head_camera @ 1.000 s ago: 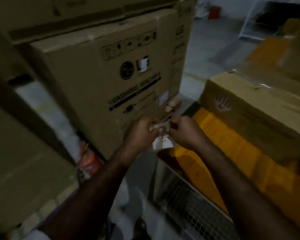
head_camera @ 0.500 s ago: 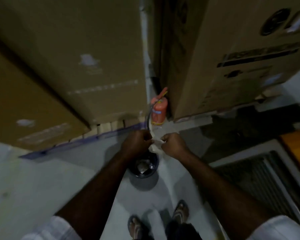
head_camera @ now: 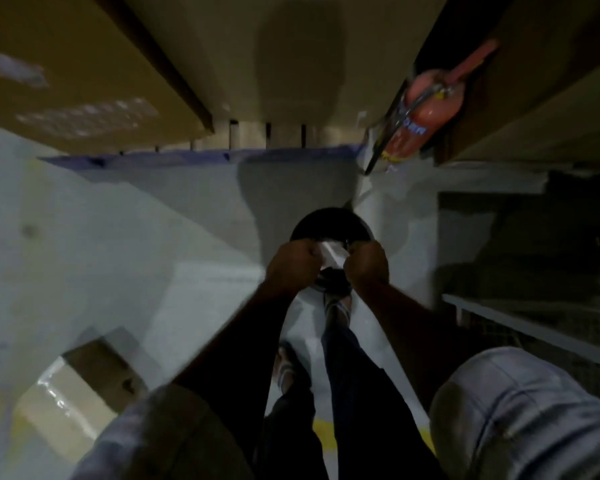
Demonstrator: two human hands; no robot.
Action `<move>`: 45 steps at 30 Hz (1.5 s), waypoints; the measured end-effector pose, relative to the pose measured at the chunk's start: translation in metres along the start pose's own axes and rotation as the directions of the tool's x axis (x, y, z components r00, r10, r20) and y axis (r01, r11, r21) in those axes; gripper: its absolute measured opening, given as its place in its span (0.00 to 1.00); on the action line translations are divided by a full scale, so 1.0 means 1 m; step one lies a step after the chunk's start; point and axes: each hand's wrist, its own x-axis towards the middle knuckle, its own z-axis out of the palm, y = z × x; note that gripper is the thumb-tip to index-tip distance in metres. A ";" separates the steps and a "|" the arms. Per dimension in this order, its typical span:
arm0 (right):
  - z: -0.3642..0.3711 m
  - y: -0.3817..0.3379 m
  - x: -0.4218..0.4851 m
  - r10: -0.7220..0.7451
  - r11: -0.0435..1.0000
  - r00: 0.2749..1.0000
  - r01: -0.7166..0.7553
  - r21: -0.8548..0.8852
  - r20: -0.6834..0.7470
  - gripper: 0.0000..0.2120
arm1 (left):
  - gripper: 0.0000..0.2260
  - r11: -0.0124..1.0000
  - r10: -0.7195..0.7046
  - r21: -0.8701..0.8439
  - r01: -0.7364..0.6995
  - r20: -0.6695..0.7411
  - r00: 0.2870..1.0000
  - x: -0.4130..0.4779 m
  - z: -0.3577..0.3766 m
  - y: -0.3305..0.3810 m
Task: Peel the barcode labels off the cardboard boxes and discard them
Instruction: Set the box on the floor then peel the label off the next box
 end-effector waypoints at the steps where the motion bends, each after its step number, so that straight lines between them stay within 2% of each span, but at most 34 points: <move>1: 0.007 0.004 0.008 -0.034 0.999 0.999 0.035 -0.021 0.036 0.14 | 0.05 1.000 -0.012 -0.006 0.012 0.017 1.000 0.008 0.005 -0.003; 4: 0.016 0.011 0.021 -0.151 0.983 0.980 0.162 -0.085 0.128 0.13 | 0.05 0.999 -0.034 -0.025 0.035 0.040 0.999 0.024 0.015 -0.007; 9: 0.015 0.011 0.029 -0.099 0.982 0.975 0.129 -0.139 0.199 0.13 | 0.06 0.989 -0.132 -0.067 0.136 0.054 0.990 0.026 0.012 -0.007; 12: 0.004 -0.002 0.019 -0.138 0.970 0.968 0.175 -0.169 0.209 0.13 | 0.04 0.985 -0.140 -0.099 0.142 0.026 0.990 0.015 -0.002 -0.008; 14: -0.003 -0.016 0.009 -0.202 0.942 0.949 0.256 -0.218 0.240 0.13 | 0.04 0.979 -0.161 -0.126 0.160 0.003 0.987 -0.002 -0.016 -0.009; 18: -0.012 -0.065 -0.026 -0.341 0.857 0.867 0.446 -0.260 0.363 0.11 | 0.04 0.952 -0.231 -0.219 0.212 -0.067 0.971 -0.055 -0.044 -0.026; 20: -0.011 -0.102 -0.055 -0.416 0.807 0.803 0.542 -0.234 0.426 0.08 | 0.06 0.934 -0.282 -0.257 0.248 -0.106 0.954 -0.090 -0.057 -0.048; 22: -0.001 -0.139 -0.090 -0.501 0.753 0.714 0.638 -0.161 0.489 0.07 | 0.09 0.909 -0.338 -0.310 0.280 -0.149 0.929 -0.130 -0.069 -0.075; 24: 0.016 -0.174 -0.131 -0.596 0.657 0.588 0.748 -0.089 0.546 0.04 | 0.11 0.886 -0.382 -0.353 0.299 -0.195 0.903 -0.173 -0.081 -0.107; 27: 0.048 -0.214 -0.197 -0.649 0.521 0.443 0.851 -0.063 0.618 0.02 | 0.14 0.827 -0.471 -0.465 0.317 -0.266 0.841 -0.240 -0.090 -0.160; 30: 0.080 -0.245 -0.265 -0.609 0.447 0.412 0.884 -0.135 0.678 0.11 | 0.14 0.735 -0.588 -0.587 0.340 -0.303 0.750 -0.314 -0.092 -0.212; 33: 0.122 -0.269 -0.333 -0.607 0.264 0.320 0.944 -0.195 0.727 0.20 | 0.12 0.648 -0.688 -0.684 0.336 -0.335 0.644 -0.394 -0.082 -0.272; 36: 0.163 -0.291 -0.391 -0.589 0.124 0.231 0.973 -0.196 0.775 0.18 | 0.13 0.553 -0.777 -0.742 0.377 -0.297 0.555 -0.467 -0.060 -0.328; 38: 0.189 -0.303 -0.426 -0.558 0.100 0.205 0.979 -0.180 0.804 0.14 | 0.13 0.493 -0.823 -0.775 0.395 -0.267 0.502 -0.508 -0.045 -0.362; 41: 0.224 -0.318 -0.466 -0.541 0.075 0.164 0.986 -0.147 0.825 0.14 | 0.13 0.431 -0.869 -0.816 0.384 -0.261 0.420 -0.543 -0.032 -0.402; 45: 0.269 -0.337 -0.507 -0.484 -0.030 0.101 0.991 -0.132 0.869 0.23 | 0.11 0.359 -0.905 -0.879 0.314 -0.246 0.347 -0.564 -0.027 -0.441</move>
